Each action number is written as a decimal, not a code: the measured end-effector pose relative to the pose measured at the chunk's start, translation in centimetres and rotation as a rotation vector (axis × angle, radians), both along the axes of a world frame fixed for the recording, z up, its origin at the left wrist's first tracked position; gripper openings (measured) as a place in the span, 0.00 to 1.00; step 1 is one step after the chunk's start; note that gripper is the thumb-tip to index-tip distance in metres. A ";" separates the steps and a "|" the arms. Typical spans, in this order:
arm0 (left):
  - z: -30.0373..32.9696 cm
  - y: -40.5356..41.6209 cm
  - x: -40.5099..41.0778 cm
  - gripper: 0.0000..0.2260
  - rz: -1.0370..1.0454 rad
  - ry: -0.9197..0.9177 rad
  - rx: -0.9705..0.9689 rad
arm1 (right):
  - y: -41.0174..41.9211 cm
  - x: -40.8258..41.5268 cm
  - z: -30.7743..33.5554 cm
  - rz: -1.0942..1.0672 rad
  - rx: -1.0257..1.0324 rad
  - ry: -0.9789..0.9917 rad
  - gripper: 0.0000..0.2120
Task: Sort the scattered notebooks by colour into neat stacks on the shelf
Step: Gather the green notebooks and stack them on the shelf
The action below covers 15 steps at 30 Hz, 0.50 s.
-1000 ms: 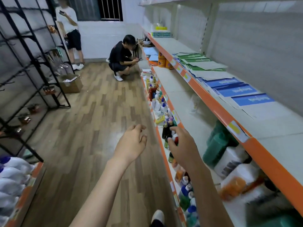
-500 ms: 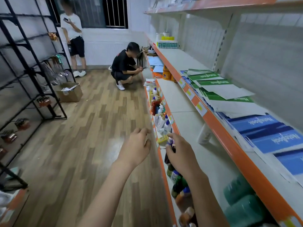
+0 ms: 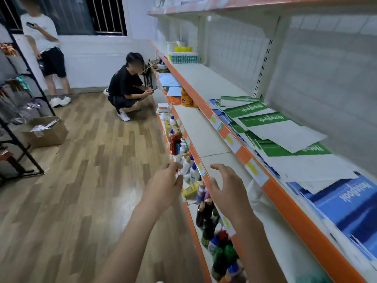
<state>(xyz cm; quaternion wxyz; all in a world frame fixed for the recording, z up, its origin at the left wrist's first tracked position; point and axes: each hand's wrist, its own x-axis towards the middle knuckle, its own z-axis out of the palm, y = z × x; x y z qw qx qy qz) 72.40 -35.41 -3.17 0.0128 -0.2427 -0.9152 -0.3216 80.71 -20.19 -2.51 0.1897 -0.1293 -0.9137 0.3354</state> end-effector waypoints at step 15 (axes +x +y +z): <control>5.1 9.9 -18.6 0.16 -0.457 0.110 -0.084 | 6.3 -14.3 5.1 -0.405 0.093 0.060 0.16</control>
